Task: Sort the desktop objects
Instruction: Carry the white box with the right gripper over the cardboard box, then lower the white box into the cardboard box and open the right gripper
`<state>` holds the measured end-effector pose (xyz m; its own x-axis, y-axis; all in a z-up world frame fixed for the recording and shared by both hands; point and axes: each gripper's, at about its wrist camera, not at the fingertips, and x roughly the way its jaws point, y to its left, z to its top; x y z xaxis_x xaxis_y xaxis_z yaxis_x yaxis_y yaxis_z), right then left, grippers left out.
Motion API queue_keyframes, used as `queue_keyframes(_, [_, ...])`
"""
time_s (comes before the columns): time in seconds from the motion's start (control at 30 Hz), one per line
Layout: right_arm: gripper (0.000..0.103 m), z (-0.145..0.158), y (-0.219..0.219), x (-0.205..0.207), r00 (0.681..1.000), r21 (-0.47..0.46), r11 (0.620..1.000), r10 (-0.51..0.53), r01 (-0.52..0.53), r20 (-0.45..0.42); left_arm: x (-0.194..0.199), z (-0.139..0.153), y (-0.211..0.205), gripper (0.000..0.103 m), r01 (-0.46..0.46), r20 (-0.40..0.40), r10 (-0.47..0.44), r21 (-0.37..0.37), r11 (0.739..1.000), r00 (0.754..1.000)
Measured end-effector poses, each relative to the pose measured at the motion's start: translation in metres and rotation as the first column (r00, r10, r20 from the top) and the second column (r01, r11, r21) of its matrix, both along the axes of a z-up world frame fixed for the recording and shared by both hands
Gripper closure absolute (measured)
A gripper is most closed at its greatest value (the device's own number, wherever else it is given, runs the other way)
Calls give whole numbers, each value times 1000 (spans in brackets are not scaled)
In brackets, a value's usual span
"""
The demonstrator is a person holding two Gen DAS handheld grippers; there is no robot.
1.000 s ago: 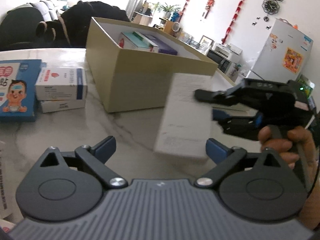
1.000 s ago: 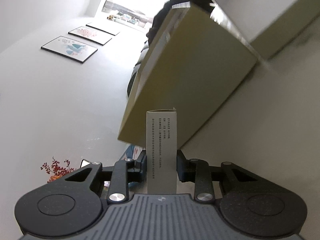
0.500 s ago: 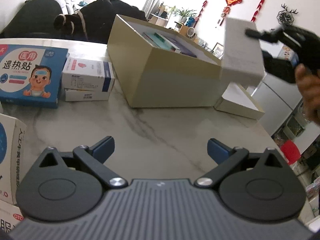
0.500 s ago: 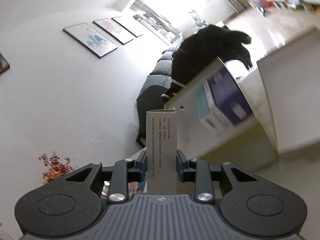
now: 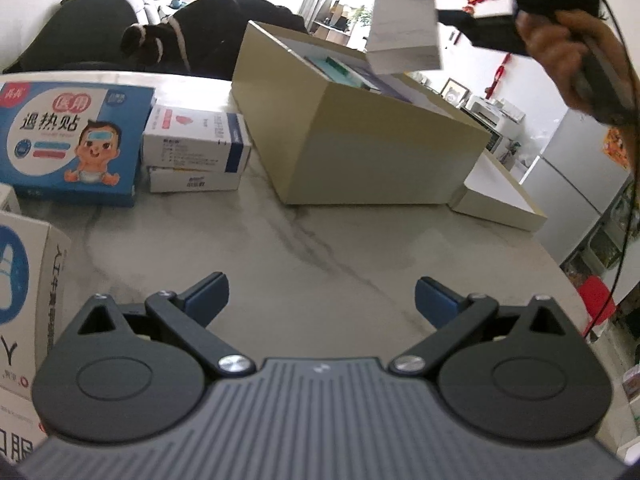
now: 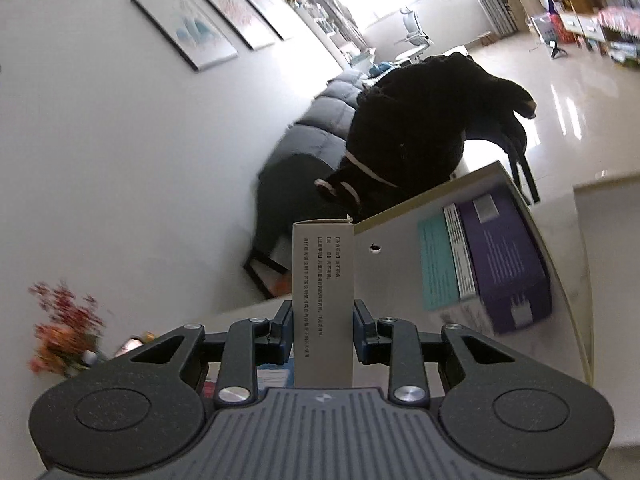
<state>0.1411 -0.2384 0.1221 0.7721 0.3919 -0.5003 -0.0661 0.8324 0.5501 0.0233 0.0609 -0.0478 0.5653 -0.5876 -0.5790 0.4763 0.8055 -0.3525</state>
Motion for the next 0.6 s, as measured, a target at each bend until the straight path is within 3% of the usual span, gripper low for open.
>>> queue_keyframes(0.27, [71,-29,47,81,994,-232,973,-25,-2,-110,-5,1,3,2,-22,-4,22,24,999,1000])
queue_keyframes(0.4, [71,-56,64,117,986,-391,920,-73,8,-151,-8,0,7,2,-35,-11,36,36,999,999])
queue_keyframes(0.6, [71,-85,81,148,980,-547,837,-111,1,-168,-8,-3,3,2,-30,-22,32,56,998,999])
